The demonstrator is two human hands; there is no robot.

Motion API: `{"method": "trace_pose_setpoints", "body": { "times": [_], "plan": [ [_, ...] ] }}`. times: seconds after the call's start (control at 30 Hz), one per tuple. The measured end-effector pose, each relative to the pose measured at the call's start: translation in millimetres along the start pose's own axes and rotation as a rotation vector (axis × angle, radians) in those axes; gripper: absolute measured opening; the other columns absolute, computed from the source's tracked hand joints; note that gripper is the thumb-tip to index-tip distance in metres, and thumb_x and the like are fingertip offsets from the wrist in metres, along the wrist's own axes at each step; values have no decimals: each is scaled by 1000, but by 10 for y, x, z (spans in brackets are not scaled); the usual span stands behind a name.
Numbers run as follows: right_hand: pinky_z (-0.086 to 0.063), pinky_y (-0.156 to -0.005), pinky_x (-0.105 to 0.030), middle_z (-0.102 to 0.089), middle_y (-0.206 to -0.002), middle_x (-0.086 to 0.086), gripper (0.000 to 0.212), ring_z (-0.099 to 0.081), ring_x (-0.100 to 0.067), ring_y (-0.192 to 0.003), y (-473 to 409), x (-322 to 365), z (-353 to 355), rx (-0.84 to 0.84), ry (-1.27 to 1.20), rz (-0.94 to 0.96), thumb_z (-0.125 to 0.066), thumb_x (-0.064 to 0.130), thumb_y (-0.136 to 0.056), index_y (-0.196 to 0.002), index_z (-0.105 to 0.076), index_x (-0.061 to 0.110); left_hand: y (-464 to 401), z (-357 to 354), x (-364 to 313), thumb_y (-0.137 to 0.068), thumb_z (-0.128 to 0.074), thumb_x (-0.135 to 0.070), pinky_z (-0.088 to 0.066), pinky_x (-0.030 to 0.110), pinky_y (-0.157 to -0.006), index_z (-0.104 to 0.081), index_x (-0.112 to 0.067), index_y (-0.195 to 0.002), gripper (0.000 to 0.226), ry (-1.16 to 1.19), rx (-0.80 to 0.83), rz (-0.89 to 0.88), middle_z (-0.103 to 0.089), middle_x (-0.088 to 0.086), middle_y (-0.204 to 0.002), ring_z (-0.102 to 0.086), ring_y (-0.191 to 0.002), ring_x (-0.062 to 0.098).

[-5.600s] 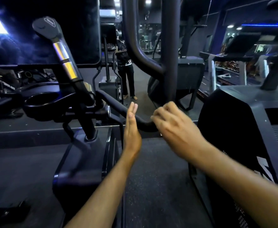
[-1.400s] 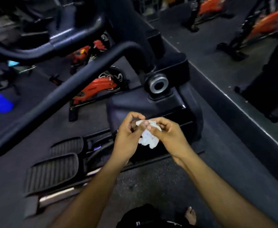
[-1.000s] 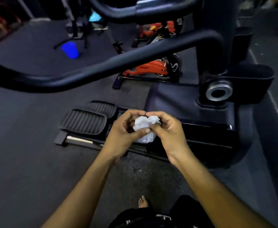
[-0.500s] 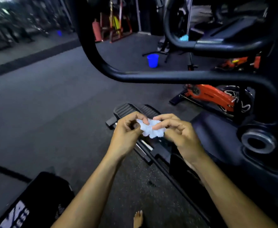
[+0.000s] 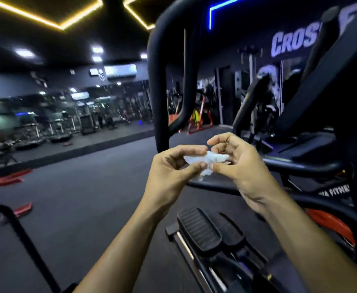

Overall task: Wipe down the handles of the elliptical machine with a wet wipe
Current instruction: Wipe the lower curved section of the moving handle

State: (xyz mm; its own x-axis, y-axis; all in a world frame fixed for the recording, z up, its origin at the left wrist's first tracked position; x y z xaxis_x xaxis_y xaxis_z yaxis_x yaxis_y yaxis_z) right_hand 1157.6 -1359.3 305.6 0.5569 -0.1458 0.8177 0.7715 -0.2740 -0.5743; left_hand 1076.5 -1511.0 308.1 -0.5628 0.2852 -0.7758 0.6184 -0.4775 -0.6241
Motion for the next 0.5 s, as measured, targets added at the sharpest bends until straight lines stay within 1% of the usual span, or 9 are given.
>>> {"method": "trace_pose_setpoints", "body": {
  "times": [0.07, 0.13, 0.2, 0.27, 0.33, 0.37, 0.43, 0.47, 0.5],
  "plan": [
    [-53, -76, -28, -63, -86, 4, 37, -60, -14, -81, -115, 173, 14, 2, -84, 17, -69, -12, -86, -109, -67, 18, -146, -12, -145, -86, -75, 10, -58, 23, -72, -74, 0, -110, 26, 8, 5, -68, -78, 8, -116, -72, -93, 13],
    [-55, -77, -28, -69, -90, 5, 32, -64, -13, -85, -237, 337, 52, 0, -138, 55, -73, -1, -86, -110, -69, 19, -329, 2, -311, -85, -75, 11, -58, 25, -72, -74, -2, -112, 29, 8, 19, -125, -78, 9, -116, -73, -92, 14],
    [-55, -76, -27, -75, -95, 2, 28, -68, -12, -85, -365, 513, 92, -60, -57, 143, -76, 3, -85, -105, -72, 24, -517, -7, -502, -85, -76, 10, -59, 28, -74, -74, -5, -112, 31, -2, 41, -161, -79, 10, -111, -74, -92, 17],
    [-55, -69, -23, -76, -91, 1, 26, -70, -10, -78, -540, 706, 148, -163, -28, 221, -75, -1, -86, -101, -72, 20, -727, -43, -715, -85, -77, 8, -59, 32, -77, -74, -8, -110, 30, -44, 49, -219, -79, 9, -102, -73, -87, 19],
    [-55, -61, -23, -74, -84, 3, 25, -69, -8, -70, -754, 885, 202, -262, -37, 281, -73, -3, -88, -100, -71, 18, -969, -75, -933, -86, -80, 4, -59, 36, -79, -75, -15, -109, 30, -154, 21, -290, -78, 3, -91, -71, -80, 18],
    [-55, -59, -24, -74, -83, 3, 25, -68, -8, -69, -885, 974, 241, -317, -20, 317, -73, -2, -88, -100, -70, 20, -1111, -78, -1042, -87, -81, 0, -60, 38, -80, -75, -19, -109, 30, -233, -9, -343, -77, -1, -90, -72, -81, 17],
    [-52, -60, -20, -71, -88, 4, 25, -64, -3, -68, -1141, 1145, 327, -424, 72, 417, -73, 3, -87, -99, -68, 24, -1419, -41, -1219, -91, -79, -10, -62, 38, -85, -73, -22, -113, 27, -427, -107, -483, -76, -8, -100, -74, -89, 11],
    [-50, -59, -16, -69, -90, 5, 26, -61, 1, -66, -1272, 1221, 373, -470, 125, 466, -73, 5, -87, -100, -66, 25, -1583, -15, -1293, -93, -77, -15, -62, 37, -88, -70, -22, -119, 27, -527, -179, -551, -75, -10, -107, -72, -95, 7],
    [-47, -57, -14, -67, -91, 5, 27, -58, 2, -63, -1410, 1285, 415, -507, 170, 502, -73, 5, -86, -103, -65, 24, -1746, 20, -1354, -94, -75, -21, -61, 37, -93, -66, -23, -126, 33, -628, -253, -596, -71, -11, -116, -69, -104, 5]
  ]
}}
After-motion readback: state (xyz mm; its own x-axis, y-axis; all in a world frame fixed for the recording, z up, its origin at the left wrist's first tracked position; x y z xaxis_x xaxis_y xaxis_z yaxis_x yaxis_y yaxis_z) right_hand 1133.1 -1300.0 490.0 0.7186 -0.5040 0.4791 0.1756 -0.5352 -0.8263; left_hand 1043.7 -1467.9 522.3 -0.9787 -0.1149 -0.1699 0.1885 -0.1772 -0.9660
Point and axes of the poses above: each hand's wrist, its own y-axis away from the middle knuckle, its own z-axis out of the back of the hand, x = y × z, the point moved 1 cm from there along -y, towards the middle knuckle
